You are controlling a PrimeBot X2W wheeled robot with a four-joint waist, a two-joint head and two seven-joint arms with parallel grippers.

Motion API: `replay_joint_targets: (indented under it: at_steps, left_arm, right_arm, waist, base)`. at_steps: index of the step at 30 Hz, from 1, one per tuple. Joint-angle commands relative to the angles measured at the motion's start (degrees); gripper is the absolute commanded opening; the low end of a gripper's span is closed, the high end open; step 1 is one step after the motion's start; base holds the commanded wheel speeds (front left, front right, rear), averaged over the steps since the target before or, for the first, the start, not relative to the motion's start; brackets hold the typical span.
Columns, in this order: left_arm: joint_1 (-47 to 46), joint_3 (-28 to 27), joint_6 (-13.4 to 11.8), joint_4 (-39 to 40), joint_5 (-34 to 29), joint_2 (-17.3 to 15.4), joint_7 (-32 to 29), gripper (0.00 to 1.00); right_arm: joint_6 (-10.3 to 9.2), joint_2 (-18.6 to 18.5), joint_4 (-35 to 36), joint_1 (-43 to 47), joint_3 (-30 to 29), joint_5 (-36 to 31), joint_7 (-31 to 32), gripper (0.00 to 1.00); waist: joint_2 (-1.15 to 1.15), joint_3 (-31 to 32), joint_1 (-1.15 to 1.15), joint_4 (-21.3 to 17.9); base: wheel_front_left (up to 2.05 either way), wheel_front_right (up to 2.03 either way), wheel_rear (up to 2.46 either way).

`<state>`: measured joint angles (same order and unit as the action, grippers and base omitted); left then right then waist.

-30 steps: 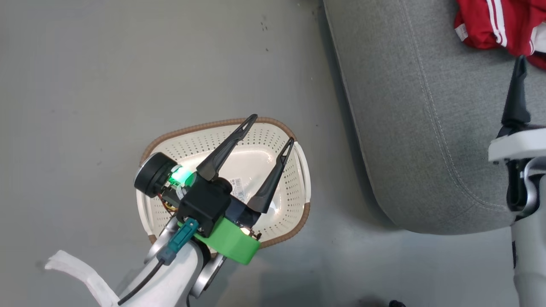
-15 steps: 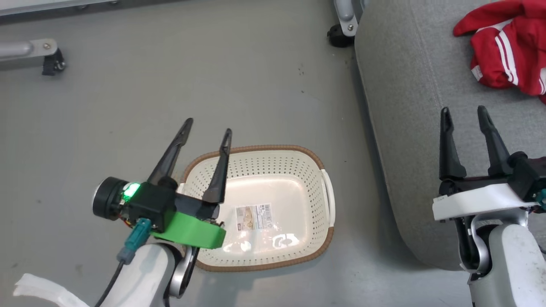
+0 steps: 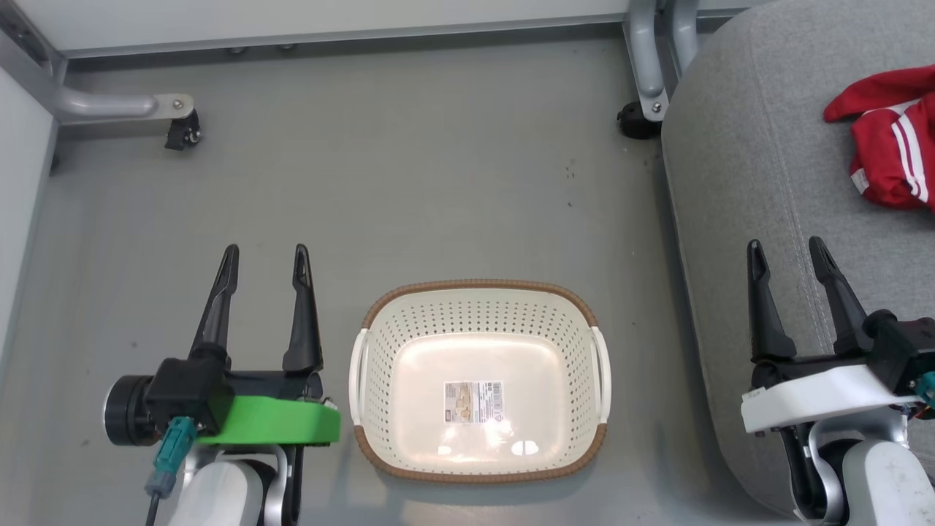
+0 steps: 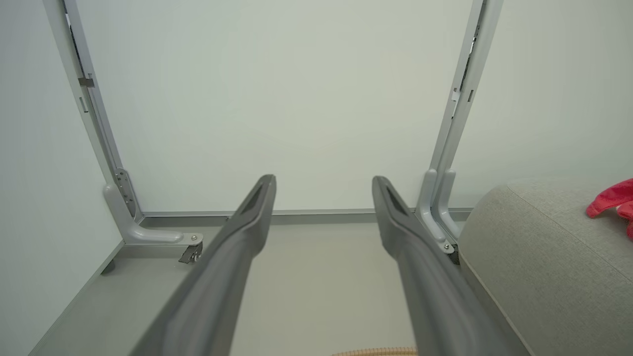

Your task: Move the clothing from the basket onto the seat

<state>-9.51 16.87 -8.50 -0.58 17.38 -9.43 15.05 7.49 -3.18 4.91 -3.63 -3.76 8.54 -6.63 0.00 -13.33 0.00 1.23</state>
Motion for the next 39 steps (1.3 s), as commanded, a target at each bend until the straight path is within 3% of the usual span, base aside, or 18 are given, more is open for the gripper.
replay_joint_targets:
  at_steps: [1, 16, 39]
  left_arm:
    - [1.48, -0.80, 0.54, 0.04, -0.61, 0.58, 0.16, 1.00]
    - [9.70, -6.97, 5.50, -2.77, -5.45, 3.75, 0.16, 1.00]
    - [10.63, -10.38, 8.61, -7.41, -8.65, 5.42, 0.10, 1.00]
  right_arm:
    - [0.00, -0.07, 0.57, 1.27, -0.02, -0.29, 0.31, 1.00]
    - [0.00, 0.16, 2.28, 7.92, 2.39, 0.15, 2.34, 1.00]
    - [0.00, 0.21, 2.24, 10.38, 4.55, 0.89, 3.00, 1.00]
  waist:
    - [0.00, 1.81, 0.00, 1.29]
    - [0.00, 7.47, 0.00, 1.21]
    - [0.00, 9.60, 0.00, 1.00]
  base:
    - [0.00, 0.00, 0.00]
    - [0.00, 0.00, 0.00]
    - [0.00, 0.00, 0.00]
